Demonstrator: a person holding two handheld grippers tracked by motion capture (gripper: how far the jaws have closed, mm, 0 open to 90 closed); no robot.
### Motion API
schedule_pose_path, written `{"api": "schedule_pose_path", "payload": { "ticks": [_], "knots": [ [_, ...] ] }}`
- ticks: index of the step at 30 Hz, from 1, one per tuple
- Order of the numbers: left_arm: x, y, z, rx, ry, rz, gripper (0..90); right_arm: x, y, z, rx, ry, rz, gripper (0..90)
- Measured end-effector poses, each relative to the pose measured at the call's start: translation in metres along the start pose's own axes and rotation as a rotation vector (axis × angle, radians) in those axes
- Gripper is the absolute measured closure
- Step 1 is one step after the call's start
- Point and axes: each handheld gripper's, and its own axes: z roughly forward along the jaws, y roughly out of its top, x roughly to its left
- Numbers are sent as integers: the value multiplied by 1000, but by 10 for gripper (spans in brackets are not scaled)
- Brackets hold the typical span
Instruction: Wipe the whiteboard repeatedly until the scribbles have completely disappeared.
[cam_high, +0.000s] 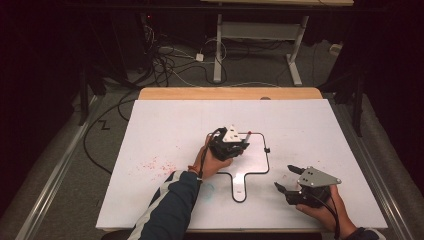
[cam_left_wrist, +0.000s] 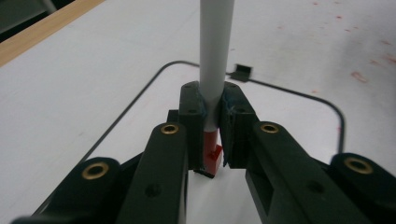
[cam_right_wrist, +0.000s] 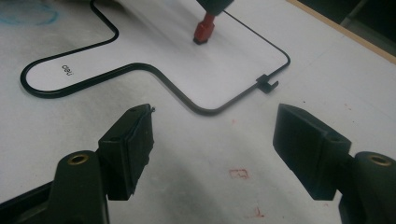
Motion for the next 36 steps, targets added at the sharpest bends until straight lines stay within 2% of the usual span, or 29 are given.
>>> {"api": "schedule_pose_path", "payload": {
  "ticks": [3, 5, 9, 13, 16, 18, 23, 28, 31, 36],
  "knots": [
    [13, -7, -8, -3, 31, -41, 792, 0, 0, 1, 3, 2, -3, 298],
    [18, -11, -13, -4, 37, -62, 792, 0, 0, 1, 2, 2, -3, 297],
    [24, -15, -20, 12, 64, -60, 792, 1, 0, 1, 4, 3, -3, 298],
    [26, -19, -23, 0, 59, -93, 792, 0, 0, 1, 3, 3, -4, 298],
    [20, -17, -22, 1, 29, -79, 791, 0, 1, 1, 2, 1, -2, 297],
    [13, -14, -22, 7, 6, -55, 791, 0, 1, 1, 0, 1, -6, 298],
    [-6, -13, -28, -1, -43, -11, 790, -2, 2, 0, -18, -4, 9, 301],
    [-19, -9, -38, -56, -75, -16, 790, -4, 11, -2, -66, 13, 41, 328],
    [-27, -5, -40, -67, -87, 6, 789, -4, 19, -2, -102, 21, 48, 329],
    [-34, -1, -39, -80, -100, 9, 789, -4, 28, -3, -140, 34, 51, 328]
  ]
}}
